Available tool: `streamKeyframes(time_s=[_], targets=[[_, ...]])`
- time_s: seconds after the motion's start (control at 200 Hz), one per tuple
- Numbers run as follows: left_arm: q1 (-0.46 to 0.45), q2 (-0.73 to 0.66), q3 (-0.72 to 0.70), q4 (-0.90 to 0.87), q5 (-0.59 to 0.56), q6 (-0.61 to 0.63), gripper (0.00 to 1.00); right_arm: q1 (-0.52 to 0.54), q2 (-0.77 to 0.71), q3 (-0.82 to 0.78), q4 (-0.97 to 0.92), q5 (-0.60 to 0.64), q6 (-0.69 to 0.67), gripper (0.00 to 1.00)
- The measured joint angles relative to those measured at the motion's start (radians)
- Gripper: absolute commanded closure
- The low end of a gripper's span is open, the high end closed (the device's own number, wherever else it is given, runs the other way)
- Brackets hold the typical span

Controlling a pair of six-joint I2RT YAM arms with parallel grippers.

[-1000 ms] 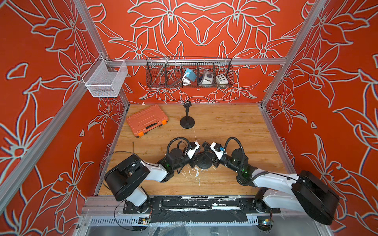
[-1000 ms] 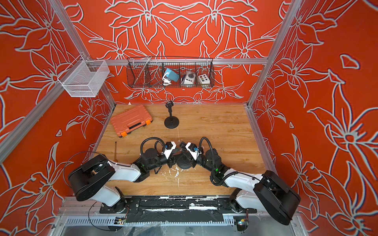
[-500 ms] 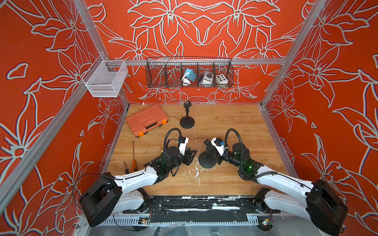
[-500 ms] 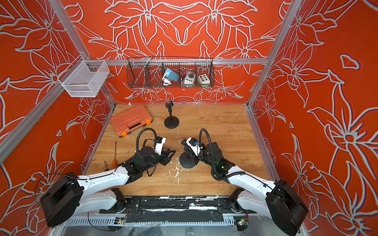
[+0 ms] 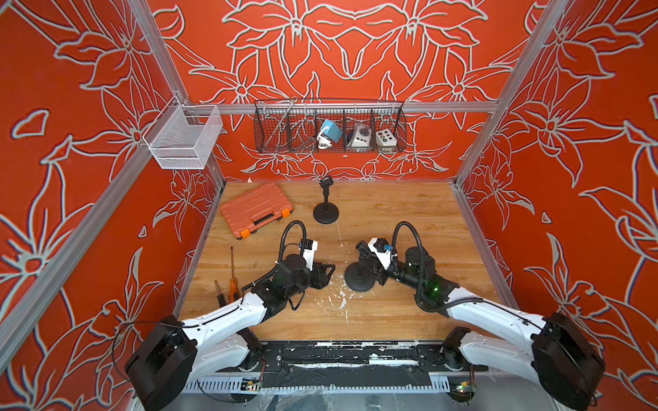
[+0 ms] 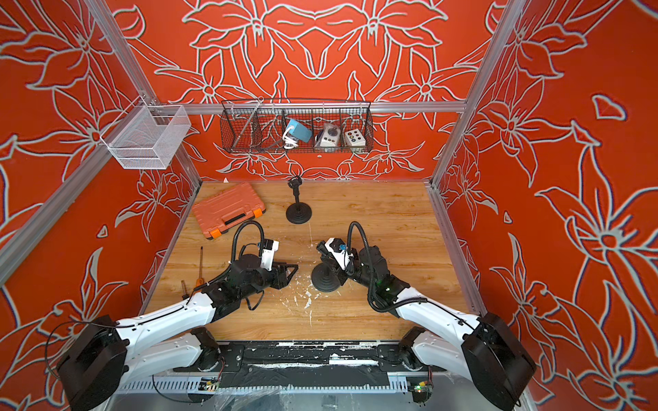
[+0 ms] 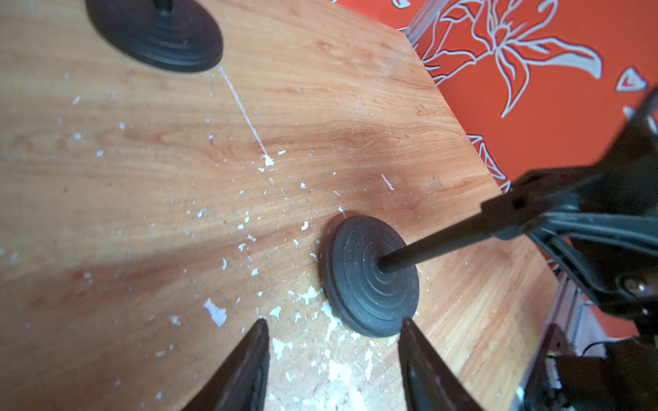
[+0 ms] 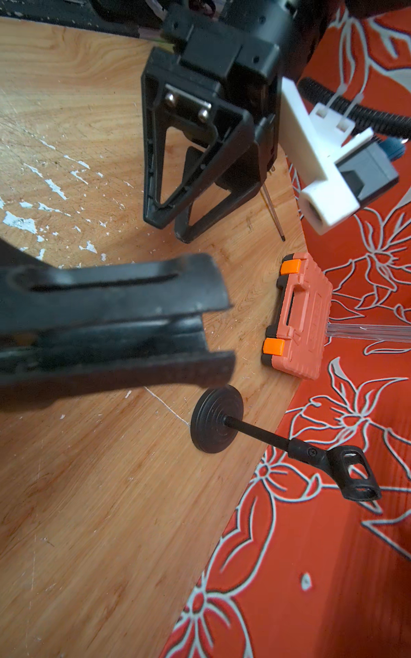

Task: Assemble a microphone stand
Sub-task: Pick up the microphone stand at the center of the board.

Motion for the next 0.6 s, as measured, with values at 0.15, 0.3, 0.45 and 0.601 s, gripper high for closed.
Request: streamKeyframes(time_s=[0.15,0.3,0.45,0.601], targets=[[0.044,-0.002,0.020,-0.052,0.087,-0.103,0.41,0.000,-0.030,0.031,-0.023,-0.001,0.002,1.00],[0.077,-0.002,0.038,-0.077,0.190,-0.199,0.41,-0.005,-0.045,0.067,-0.047,0.000,0.013,1.00],[0.101,0.008,0.071,-0.085,0.291,-0.289,0.40,-0.007,-0.041,0.138,-0.115,0.000,0.041,1.00],[0.113,0.060,0.113,-0.085,0.383,-0.360,0.39,-0.007,-0.027,0.215,-0.157,0.000,0.063,1.00]])
